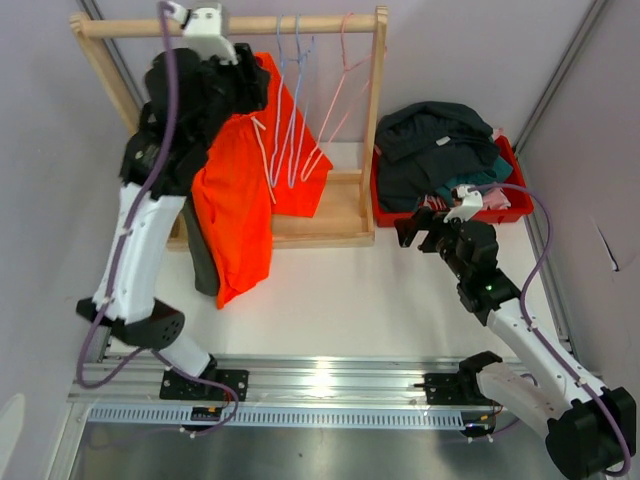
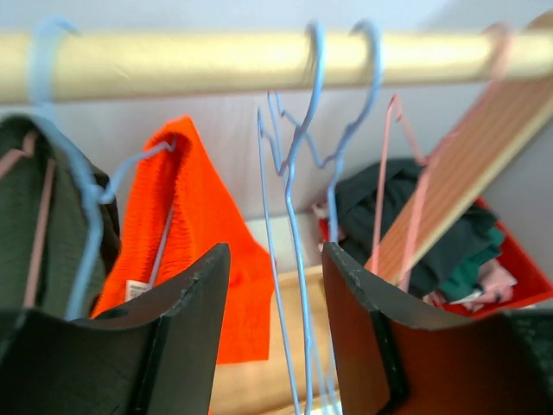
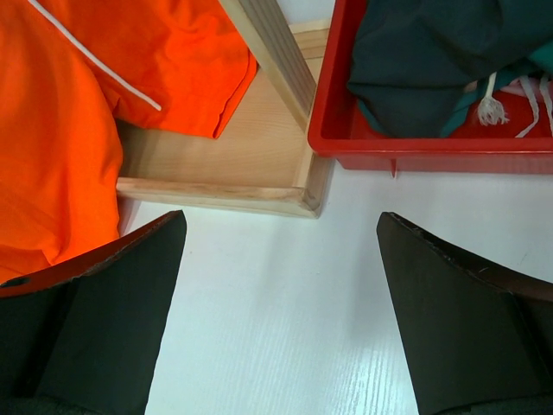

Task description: Remove the shorts from the hanger

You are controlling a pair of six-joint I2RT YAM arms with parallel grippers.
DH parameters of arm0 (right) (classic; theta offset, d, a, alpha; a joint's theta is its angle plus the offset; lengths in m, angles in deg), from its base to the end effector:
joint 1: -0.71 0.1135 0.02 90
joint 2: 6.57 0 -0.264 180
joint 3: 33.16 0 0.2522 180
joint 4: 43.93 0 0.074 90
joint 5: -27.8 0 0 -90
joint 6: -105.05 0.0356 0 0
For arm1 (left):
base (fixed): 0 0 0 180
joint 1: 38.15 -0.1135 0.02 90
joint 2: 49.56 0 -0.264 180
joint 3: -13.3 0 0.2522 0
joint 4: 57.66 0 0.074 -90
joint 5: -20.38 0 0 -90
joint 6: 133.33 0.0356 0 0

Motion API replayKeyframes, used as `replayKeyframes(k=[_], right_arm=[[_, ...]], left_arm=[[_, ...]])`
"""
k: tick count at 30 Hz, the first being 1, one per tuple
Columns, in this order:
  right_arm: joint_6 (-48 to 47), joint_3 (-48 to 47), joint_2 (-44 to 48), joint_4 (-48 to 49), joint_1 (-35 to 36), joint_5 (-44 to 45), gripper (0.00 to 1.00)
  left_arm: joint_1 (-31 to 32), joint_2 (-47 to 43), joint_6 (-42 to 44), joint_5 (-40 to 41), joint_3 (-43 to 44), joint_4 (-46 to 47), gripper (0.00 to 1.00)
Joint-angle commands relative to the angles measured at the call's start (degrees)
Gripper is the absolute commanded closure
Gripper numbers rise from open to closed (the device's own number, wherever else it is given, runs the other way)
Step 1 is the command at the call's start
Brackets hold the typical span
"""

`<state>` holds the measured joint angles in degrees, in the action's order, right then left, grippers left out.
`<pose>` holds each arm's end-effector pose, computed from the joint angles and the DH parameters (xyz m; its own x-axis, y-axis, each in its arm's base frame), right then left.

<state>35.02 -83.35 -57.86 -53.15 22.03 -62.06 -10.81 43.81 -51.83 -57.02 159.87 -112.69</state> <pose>0.2002 0.0780 0.2950 -0.2803 0.2572 -0.9248 -0.2826 0.8986 0.3356 0.2659 -0.1287 0.5755 -0.0657 -0.1284 -0.9895 0.2475 0.9586 -0.1408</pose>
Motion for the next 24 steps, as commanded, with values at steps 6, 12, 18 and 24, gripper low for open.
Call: replayKeyframes(k=[6,12,18,24], right_arm=[[0.51,0.21,1.1,1.09,1.88,2.58,0.01],[-0.19,0.13,1.45,-0.05,2.32,2.93,0.01],[-0.72,0.13,1.72,-1.02,2.32,3.02,0.01],[-1.16,0.3,1.81,-1.2,2.41,3.55,0.01]], left_arm=[[-0.87,-14.08,3.39,2.68,-9.05,1.63,0.39],[-4.73,-15.84,4.45,2.96,-15.12,1.99,0.31],[-9.65,-15.05,3.48,0.15,-17.67,4.1,0.26],[-13.09,-12.59,2.69,-3.28,-18.64,5.5,0.2]])
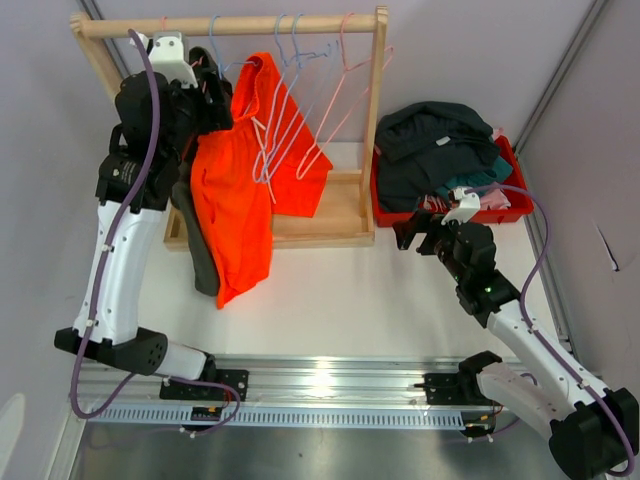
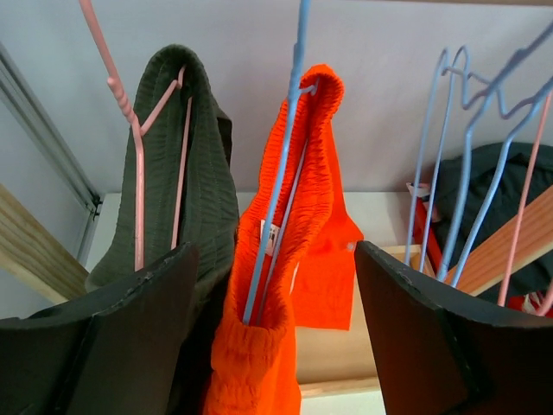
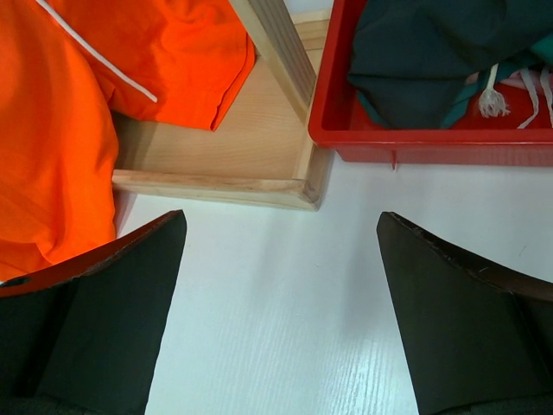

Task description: Remove the shorts from the hanger

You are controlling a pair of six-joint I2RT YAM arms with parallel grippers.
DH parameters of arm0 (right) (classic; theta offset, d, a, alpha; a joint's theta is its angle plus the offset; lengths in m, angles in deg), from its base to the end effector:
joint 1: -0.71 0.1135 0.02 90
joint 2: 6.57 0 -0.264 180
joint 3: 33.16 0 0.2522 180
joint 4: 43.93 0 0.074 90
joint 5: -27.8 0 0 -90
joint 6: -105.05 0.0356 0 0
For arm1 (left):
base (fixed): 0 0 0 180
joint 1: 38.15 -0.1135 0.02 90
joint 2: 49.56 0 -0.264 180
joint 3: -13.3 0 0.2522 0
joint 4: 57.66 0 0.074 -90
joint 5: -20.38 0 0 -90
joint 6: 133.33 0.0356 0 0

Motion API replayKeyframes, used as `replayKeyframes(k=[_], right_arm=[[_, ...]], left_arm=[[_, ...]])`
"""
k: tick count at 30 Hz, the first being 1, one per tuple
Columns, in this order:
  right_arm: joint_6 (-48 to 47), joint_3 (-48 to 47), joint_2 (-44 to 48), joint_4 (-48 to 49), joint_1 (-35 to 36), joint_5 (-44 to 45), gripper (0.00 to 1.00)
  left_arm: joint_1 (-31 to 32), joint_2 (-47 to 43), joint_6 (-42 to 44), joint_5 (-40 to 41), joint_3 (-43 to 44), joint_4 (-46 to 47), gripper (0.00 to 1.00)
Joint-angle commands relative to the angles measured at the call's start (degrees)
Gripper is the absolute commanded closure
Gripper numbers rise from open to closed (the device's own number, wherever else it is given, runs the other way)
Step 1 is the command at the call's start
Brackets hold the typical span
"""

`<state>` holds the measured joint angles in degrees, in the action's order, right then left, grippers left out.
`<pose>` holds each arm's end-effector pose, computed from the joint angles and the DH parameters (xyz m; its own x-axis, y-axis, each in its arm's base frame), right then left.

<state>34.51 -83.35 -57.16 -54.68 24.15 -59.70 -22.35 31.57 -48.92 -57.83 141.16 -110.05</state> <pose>0.1952 0.0829 0.2945 -0.2866 0.2385 -0.9279 -0.2786 0.9059 0.3189 0.2526 -0.0639 0.5472 -0.1014 -0.0704 -0.9924 0.0613 0.9952 -0.0769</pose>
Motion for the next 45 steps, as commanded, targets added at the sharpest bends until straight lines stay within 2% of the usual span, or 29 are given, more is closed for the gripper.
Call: replayKeyframes(k=[1,9,13,14,15,17,18,20,22,26,29,30,32,35,39,45], right_arm=[[-0.65,0.39,0.93,0.42,0.29,1.28,0.01],[-0.65,0.65,-0.21,1.3,0.2,1.28,0.01],[-0.48,1.36,-0.13,1.56,0.29,1.45,0.01],[-0.48,1.53,-0.13,1.74,0.2,1.54,0.01],[-0.57,1.88,-0.21,1.91,0.2,1.54,0.0],[-0.3,2.06,-0.21,2.0,0.29,1.63,0.01],[-0.3,2.23,-0.21,2.0,0.2,1.72,0.01],[-0.22,2.32,-0.21,2.01,0.2,1.63,0.01],[-0.3,2.32,-0.04,2.0,0.2,1.89,0.01],[-0.22,2.41,0.23,2.0,0.2,1.8,0.01],[0.05,2.5,0.23,2.27,0.29,1.54,0.01],[0.31,2.5,0.23,2.36,0.29,1.54,0.01],[0.49,2.5,0.4,2.53,0.38,1.28,0.01],[0.75,2.5,1.01,2.27,0.73,1.54,0.01],[0.4,2.41,2.15,1.39,0.99,2.07,0.01],[0.14,2.15,3.3,0.25,1.08,2.24,0.01]], left_arm=[[-1.9,0.17,-0.39,-3.35,0.07,3.12,0.2],[-4.1,3.34,-1.1,-5.99,-0.55,3.39,0.23],[-4.63,4.74,-1.27,-6.69,-0.64,3.65,0.29],[-4.8,5.01,-1.27,-6.69,-0.29,3.74,0.35],[-4.89,5.62,-1.27,-6.78,-0.11,3.83,0.56],[-4.98,6.32,-1.36,-6.61,1.28,3.65,0.69],[-4.98,7.11,-1.36,-6.17,1.73,3.3,0.8],[-5.07,7.82,-1.36,-5.73,3.31,2.6,0.87],[-5.07,8.43,-1.27,-5.81,4.37,2.16,0.99],[-5.07,8.61,-1.45,-7.39,5.86,1.54,1.0],[-5.07,10.63,-1.36,-8.63,10.42,-0.99,1.0],[-5.07,11.59,-1.36,-8.89,16.09,-2.14,1.0],[-5.07,14.48,-1.36,-9.94,21.91,-4.25,1.0],[-5.07,15.91,-1.88,-11.35,27.38,-6.01,1.0],[-5.07,13.9,-1.89,-13.55,27.14,-5.93,1.0],[-4.98,6.69,-1.27,-16.45,19.93,-3.38,1.0]])
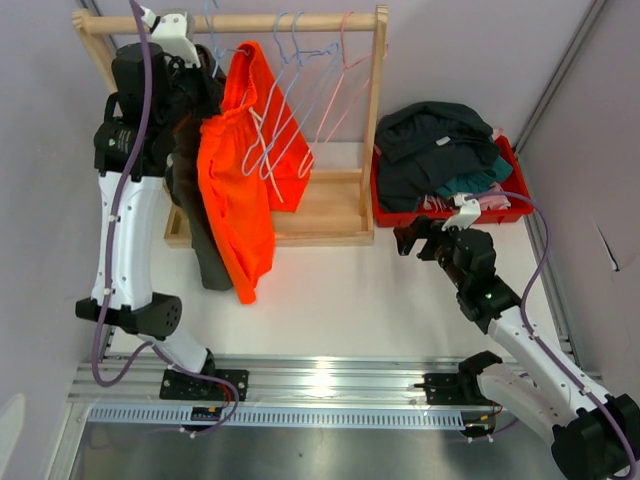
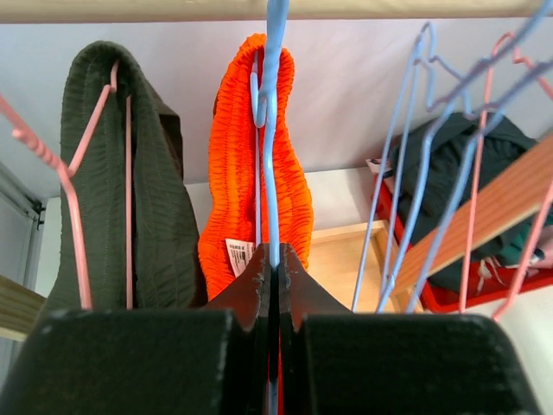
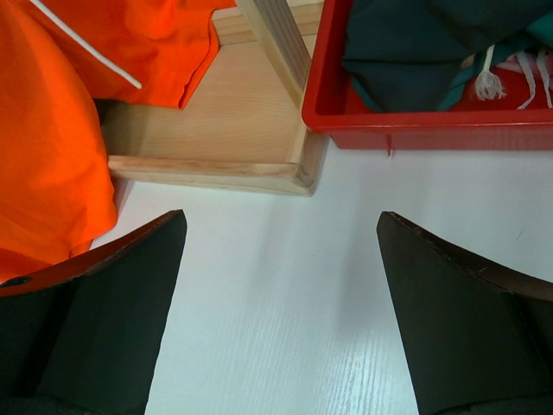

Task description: Remove the shorts from the hanger

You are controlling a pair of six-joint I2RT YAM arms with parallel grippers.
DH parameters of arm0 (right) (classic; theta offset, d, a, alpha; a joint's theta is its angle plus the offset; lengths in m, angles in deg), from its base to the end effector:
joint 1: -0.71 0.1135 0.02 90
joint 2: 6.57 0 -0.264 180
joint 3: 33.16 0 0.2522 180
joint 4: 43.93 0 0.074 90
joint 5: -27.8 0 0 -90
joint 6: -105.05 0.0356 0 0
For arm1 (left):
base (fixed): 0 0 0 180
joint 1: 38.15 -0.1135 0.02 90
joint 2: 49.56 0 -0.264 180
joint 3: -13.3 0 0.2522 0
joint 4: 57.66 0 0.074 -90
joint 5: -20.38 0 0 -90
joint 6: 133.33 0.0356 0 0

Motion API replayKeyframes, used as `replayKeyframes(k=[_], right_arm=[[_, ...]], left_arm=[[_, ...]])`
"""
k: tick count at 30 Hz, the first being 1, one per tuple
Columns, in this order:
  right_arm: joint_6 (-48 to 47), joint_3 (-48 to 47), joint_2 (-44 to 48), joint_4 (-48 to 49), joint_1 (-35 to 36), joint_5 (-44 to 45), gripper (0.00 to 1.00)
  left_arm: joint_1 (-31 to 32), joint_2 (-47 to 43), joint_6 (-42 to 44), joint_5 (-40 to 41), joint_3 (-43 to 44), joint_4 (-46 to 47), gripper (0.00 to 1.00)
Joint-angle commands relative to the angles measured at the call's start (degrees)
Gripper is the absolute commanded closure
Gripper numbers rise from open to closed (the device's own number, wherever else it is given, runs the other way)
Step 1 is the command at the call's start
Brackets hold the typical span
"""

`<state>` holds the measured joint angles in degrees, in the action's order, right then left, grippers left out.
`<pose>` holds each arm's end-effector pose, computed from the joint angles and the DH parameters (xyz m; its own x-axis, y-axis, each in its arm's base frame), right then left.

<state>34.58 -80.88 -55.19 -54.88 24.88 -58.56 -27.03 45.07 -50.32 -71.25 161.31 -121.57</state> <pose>0.1878 0.0818 0.2851 -0.2942 0.2336 -0.9267 -0.2691 0.9102 0.3149 0.2937 -0.0588 0.5590 -0.2048 -0.0837 -0.9752 0.1968 0.9725 -0.1248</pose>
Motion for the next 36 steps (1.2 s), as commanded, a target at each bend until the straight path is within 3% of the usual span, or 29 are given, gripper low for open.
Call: replayKeyframes(k=[1,5,9,10,15,18,20,24,29,31,36], right_arm=[[0.24,-0.5,1.51,0.27,0.36,1.02,0.0],[0.16,-1.64,2.21,-0.52,0.89,1.02,0.01],[-0.28,-2.52,3.53,-0.96,1.5,0.67,0.01],[-0.37,-2.69,3.79,-1.22,1.85,0.32,0.01],[-1.24,-4.54,5.55,-2.63,2.99,-0.21,0.01],[-1.69,-5.5,8.0,-2.63,3.43,-1.53,0.01],[-1.51,-5.86,9.24,-2.63,3.61,-2.93,0.01],[-0.99,-7.61,11.7,-1.84,3.7,-14.58,0.0],[-0.81,-14.63,11.53,-4.11,3.79,-26.82,0.01],[-1.33,-16.66,11.01,-5.62,3.96,-31.39,0.01],[-4.14,-22.98,10.04,-9.74,4.05,-34.14,0.01]], left_arm=[[-0.3,-7.44,0.13,-3.2,-0.31,7.7,1.0],[-0.3,-12.88,0.13,-4.87,-5.92,4.9,1.0],[-0.3,-24.03,-0.31,-6.19,-22.87,7.86,1.0],[-0.3,-26.58,-0.49,-6.72,-30.47,8.92,1.0],[-0.22,-38.89,0.04,-12.69,-41.08,6.39,1.0],[-0.04,-45.38,0.56,-14.45,-52.13,4.01,1.0],[0.13,-48.21,0.74,-14.37,-57.23,2.26,1.0],[1.36,-54.1,-1.8,-16.64,-67.07,0.76,1.0],[8.91,-59.38,-3.3,-21.91,-70.89,-2.49,1.0],[11.63,-59.21,-3.21,-27.25,-68.7,-3.37,1.0],[13.67,-56.75,-2.25,-30.27,-58.6,-7.06,1.0]])
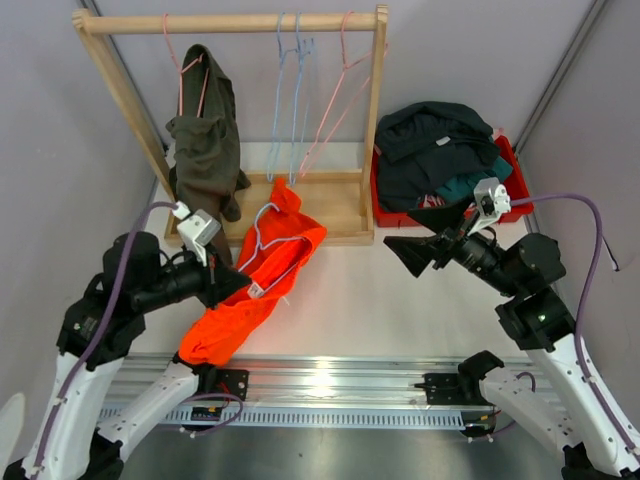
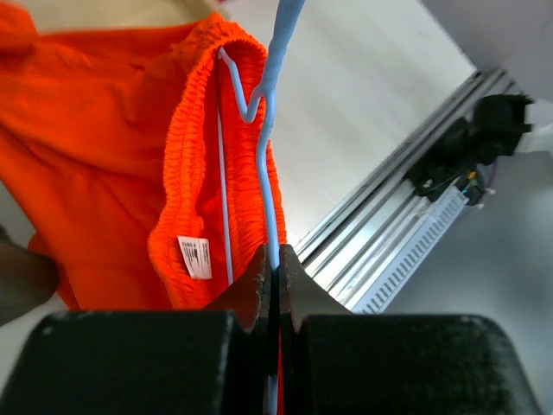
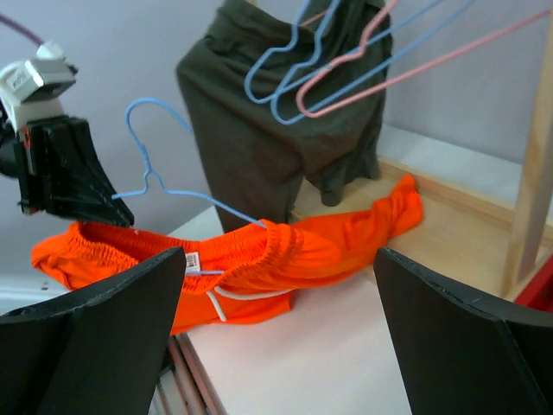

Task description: Remove the shorts from the hanger

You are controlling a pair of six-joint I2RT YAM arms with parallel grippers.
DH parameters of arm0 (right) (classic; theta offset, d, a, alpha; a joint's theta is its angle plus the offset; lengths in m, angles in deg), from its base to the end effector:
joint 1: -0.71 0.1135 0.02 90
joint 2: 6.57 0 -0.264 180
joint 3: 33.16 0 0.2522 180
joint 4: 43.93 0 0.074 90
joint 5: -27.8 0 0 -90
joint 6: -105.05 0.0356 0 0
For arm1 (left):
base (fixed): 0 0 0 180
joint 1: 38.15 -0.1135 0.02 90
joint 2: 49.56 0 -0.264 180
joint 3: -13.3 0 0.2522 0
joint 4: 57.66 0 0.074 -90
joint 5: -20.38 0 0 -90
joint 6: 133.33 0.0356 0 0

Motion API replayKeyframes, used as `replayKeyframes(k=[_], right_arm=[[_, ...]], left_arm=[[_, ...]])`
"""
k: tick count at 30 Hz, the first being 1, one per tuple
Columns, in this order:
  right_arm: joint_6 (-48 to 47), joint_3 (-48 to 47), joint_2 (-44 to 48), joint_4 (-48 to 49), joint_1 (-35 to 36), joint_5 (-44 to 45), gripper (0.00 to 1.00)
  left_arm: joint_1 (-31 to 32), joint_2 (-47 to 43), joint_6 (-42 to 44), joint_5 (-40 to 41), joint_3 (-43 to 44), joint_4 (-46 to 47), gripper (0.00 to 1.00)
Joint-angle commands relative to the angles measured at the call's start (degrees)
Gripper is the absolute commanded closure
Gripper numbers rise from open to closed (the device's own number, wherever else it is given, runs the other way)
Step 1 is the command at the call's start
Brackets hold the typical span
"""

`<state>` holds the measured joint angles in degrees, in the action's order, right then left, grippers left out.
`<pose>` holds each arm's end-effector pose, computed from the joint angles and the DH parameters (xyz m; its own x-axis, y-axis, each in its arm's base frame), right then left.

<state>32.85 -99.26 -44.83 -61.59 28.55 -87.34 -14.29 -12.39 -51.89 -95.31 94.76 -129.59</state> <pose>0.1170 0.0789 0.4135 -0.0935 0.2636 -0.9601 -0.8023 0.5510 0.2294 0.0707 -0.0481 0.3999 -0.5261 0.0860 -0.8461 0.6446 0.6893 -0.3307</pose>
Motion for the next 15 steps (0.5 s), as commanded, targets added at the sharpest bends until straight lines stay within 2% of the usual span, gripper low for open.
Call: replayKeyframes(k=[1,8,15], right_arm=[[-3.9,-5.49,-0.5,-5.04,0.38,-5.09,0.01],[-6.64,-8.66,-2.87,-7.79,0.38,-4.21,0.01],[-5.41,-5.94,-7.43,0.55,0.55,-4.04,0.01]], left_arm=[[3.36,1.06,-1.37,-5.95,12.84,1.65,1.0],[4.09,6.25,-2.43,-8.94,23.78,3.68,1.0],[4.09,6.86,-3.66,-11.57,25.11,5.52,1.0]])
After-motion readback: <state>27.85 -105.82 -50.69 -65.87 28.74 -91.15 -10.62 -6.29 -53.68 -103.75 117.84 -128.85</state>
